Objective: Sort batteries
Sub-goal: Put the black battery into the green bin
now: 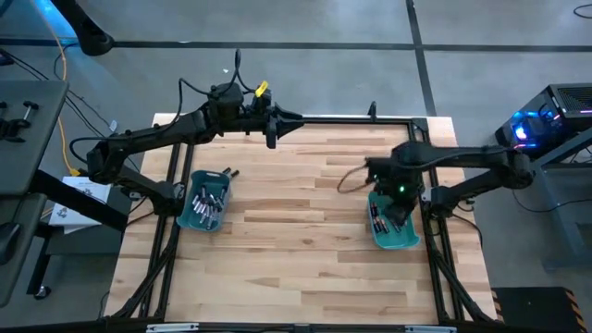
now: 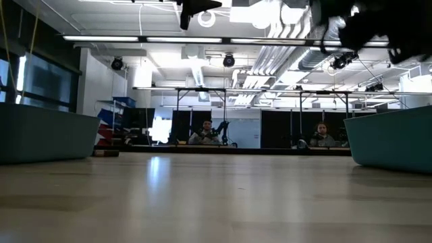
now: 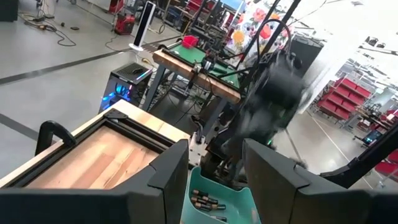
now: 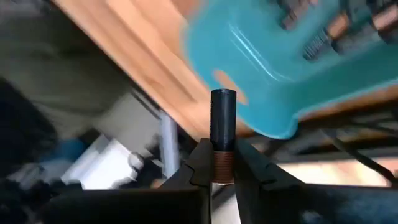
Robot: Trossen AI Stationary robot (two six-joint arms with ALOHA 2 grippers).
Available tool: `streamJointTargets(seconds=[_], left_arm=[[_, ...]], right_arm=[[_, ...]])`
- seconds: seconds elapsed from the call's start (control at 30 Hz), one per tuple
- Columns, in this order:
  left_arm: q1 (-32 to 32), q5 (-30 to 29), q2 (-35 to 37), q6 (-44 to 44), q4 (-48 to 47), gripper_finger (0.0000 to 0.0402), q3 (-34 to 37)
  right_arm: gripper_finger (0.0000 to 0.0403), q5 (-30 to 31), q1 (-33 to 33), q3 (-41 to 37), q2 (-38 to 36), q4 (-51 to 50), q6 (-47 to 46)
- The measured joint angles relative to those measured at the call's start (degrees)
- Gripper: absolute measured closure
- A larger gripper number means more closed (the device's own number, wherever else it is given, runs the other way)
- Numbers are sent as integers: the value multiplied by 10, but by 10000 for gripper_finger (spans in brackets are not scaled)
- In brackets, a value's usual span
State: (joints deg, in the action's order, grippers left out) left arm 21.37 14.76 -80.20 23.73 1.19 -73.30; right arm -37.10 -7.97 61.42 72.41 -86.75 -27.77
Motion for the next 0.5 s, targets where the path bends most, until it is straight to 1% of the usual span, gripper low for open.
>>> streamJointTargets(seconds=[0.13, 0.2, 0.27, 0.43, 0.5], left_arm=[[0, 0, 0, 0, 0, 257, 0], [0, 0, 0, -2, 0, 257, 0], [0, 0, 0, -6, 0, 257, 0], [0, -2, 0, -19, 0, 257, 0], [0, -2, 0, -20, 0, 257, 0]], right_arm=[[386, 6, 10, -67, 37, 4, 68], [386, 30, 19, -83, 62, 7, 124], [386, 71, 29, -87, 86, 10, 191], [386, 202, 54, -80, 142, 31, 387], [386, 232, 63, -79, 157, 49, 468]])
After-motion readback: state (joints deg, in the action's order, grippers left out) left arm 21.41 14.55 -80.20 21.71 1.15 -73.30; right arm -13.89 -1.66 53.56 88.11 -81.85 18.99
